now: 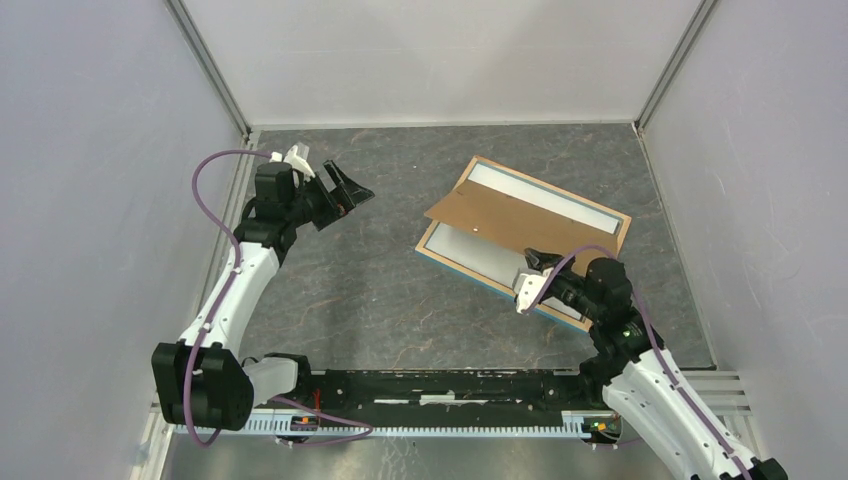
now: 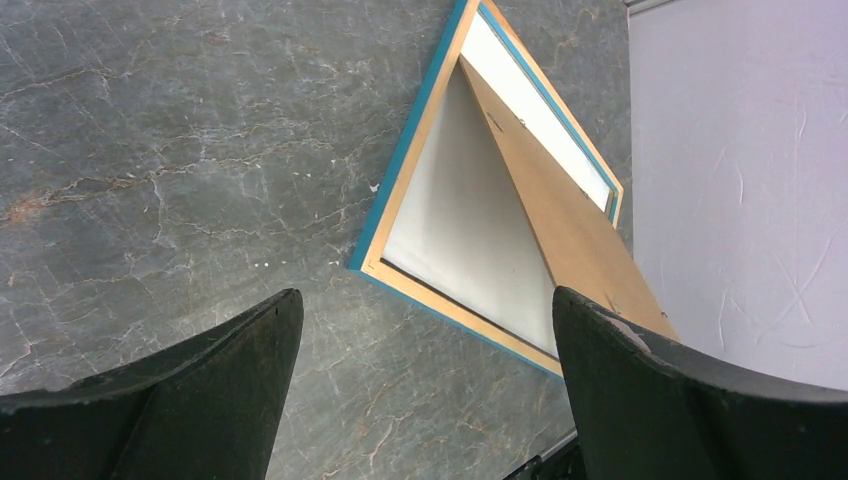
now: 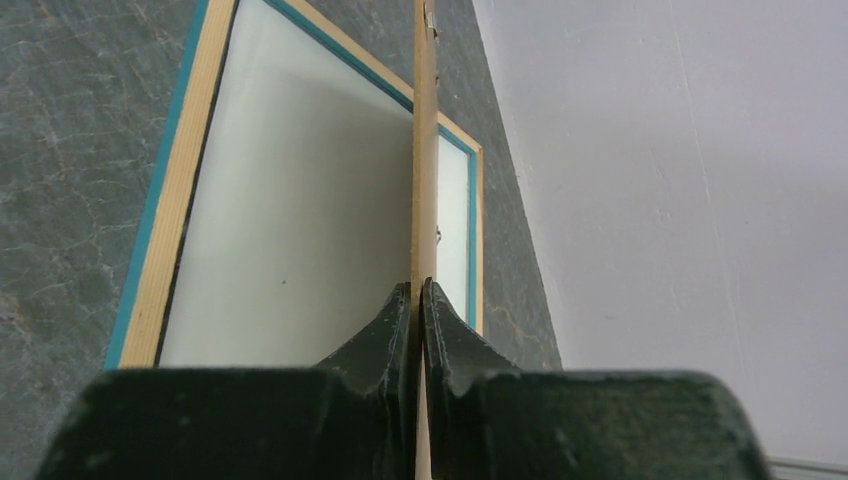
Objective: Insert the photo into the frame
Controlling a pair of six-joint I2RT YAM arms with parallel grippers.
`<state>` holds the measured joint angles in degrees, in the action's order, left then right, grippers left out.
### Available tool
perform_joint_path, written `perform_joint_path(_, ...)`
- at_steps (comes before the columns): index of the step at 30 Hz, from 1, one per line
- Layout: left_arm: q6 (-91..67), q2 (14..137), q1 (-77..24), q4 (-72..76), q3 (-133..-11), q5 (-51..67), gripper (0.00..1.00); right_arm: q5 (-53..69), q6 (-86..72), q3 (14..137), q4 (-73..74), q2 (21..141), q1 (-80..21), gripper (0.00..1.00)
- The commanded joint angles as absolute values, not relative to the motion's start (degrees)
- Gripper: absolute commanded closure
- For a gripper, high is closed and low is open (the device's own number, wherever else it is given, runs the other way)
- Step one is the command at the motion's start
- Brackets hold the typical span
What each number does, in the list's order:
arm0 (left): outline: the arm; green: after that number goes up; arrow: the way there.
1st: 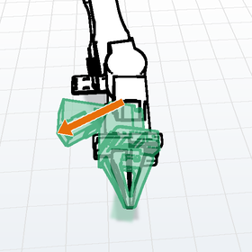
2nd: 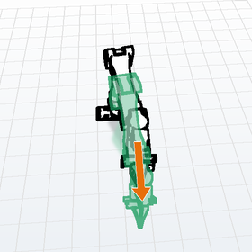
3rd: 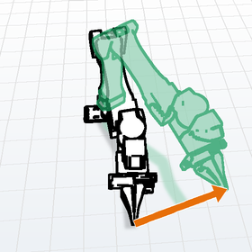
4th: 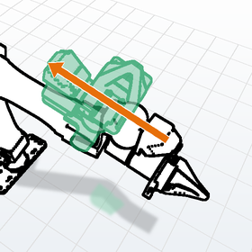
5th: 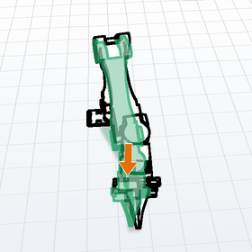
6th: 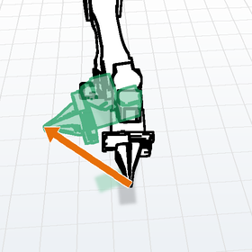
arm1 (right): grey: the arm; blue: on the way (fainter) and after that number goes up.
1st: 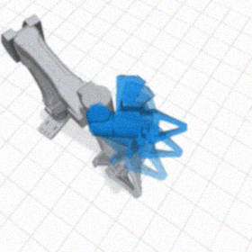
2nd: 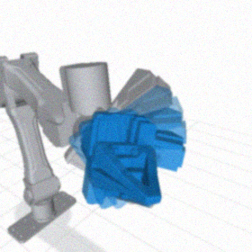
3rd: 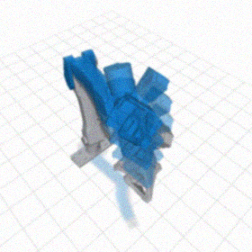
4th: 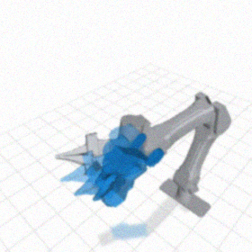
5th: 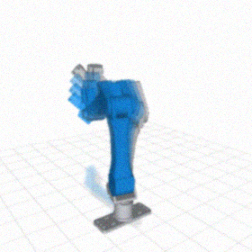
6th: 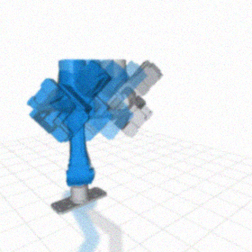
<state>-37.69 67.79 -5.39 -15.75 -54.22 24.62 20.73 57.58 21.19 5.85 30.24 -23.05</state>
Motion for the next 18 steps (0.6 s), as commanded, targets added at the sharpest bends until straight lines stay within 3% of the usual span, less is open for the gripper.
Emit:
perform_joint_path(1, -37.50, 67.75, -5.67, -13.53, -54.14, 25.97, 0.00, 18.13, 58.15, 19.10, 6.39, 27.94, -23.11, 0.87)
perform_joint_path(18, -37.22, 67.54, -5.71, -13.45, -53.53, 25.84, 0.00, 13.65, 50.17, 20.20, 7.66, 37.85, -23.13, 0.80)
